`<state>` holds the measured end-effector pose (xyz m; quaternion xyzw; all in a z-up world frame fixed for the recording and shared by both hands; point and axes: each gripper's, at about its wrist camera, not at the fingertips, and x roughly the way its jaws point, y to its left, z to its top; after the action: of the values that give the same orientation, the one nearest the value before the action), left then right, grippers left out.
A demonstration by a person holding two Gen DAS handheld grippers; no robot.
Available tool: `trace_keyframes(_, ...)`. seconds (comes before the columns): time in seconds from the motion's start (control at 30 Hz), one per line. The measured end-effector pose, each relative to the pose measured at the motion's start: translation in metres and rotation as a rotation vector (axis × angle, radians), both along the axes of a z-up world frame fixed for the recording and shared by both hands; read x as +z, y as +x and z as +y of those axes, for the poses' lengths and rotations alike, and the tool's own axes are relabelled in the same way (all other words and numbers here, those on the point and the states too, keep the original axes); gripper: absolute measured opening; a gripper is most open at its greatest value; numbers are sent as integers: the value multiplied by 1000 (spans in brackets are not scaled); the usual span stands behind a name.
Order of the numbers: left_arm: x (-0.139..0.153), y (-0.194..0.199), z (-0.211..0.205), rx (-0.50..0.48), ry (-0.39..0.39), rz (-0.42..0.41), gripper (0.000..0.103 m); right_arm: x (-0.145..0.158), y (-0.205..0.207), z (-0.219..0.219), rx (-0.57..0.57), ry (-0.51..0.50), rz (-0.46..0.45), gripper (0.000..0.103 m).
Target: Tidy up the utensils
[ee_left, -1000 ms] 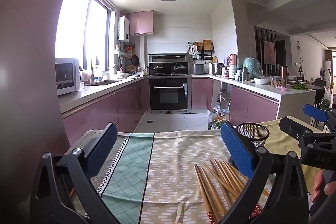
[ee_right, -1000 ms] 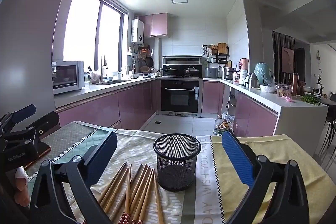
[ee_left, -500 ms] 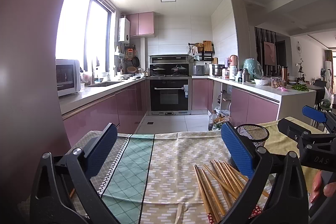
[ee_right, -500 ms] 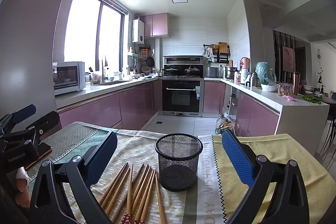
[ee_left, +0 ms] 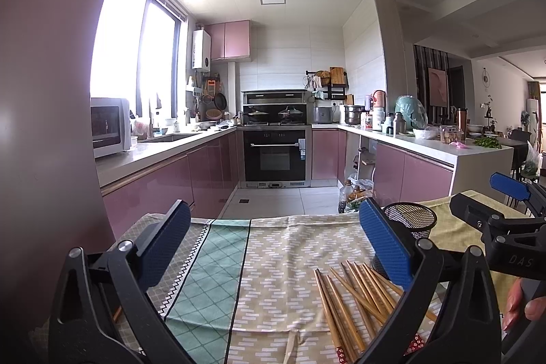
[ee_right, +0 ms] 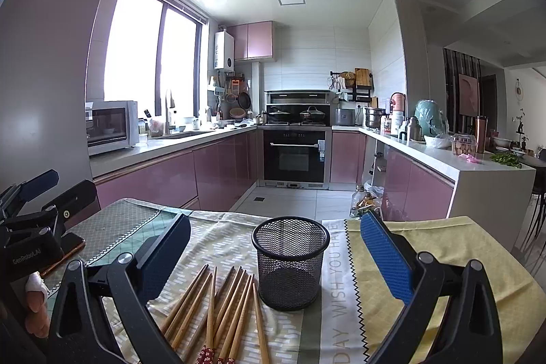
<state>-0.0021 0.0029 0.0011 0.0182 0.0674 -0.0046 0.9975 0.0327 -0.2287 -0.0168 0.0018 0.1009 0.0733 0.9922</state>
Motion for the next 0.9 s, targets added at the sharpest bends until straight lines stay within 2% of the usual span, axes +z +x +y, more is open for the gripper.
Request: trace_keyframes(0.9, 0, 0, -1, 0, 2, 2, 97, -2, 0, -3, -5, 6, 2, 96)
